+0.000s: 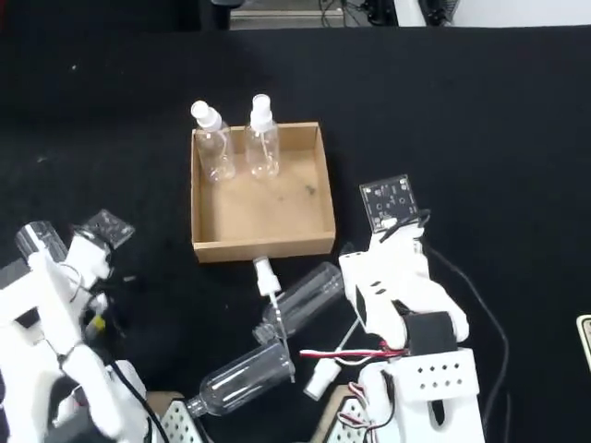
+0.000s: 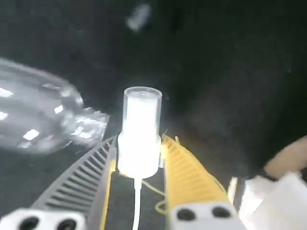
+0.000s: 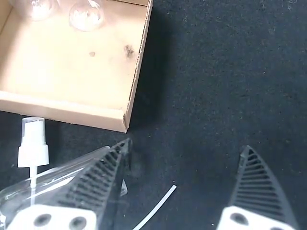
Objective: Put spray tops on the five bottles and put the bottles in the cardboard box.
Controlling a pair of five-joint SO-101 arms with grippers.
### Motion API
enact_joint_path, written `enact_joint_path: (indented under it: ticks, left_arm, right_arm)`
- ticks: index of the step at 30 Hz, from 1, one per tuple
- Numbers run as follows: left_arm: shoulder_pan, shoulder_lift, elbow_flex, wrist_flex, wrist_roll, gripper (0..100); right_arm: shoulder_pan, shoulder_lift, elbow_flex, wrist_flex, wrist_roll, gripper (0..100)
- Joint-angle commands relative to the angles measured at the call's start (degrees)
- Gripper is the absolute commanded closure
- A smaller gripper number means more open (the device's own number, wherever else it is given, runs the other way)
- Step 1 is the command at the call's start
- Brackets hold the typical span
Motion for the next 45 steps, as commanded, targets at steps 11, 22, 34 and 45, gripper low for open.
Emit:
enact_joint_path:
  ticks: [11,22,34,45]
  left_arm:
    - [39.60,-14.33,-23.52,29.63,28.40,97]
    - [31.60,-9.23,-29.05,29.45,33.76,97]
    - [17.54,-8.97,-30.29,29.19,33.67,97]
    - [7.34,-8.62,-29.23,29.19,24.70,97]
  right_arm:
    - [11.96,-1.27,-4.62,2.55,0.09,69.1]
    - [11.78,-1.36,-4.53,2.46,0.09,69.1]
    - [1.41,2.42,-12.18,12.04,18.29,69.1]
    - [-5.98,3.21,-15.69,19.69,29.36,69.1]
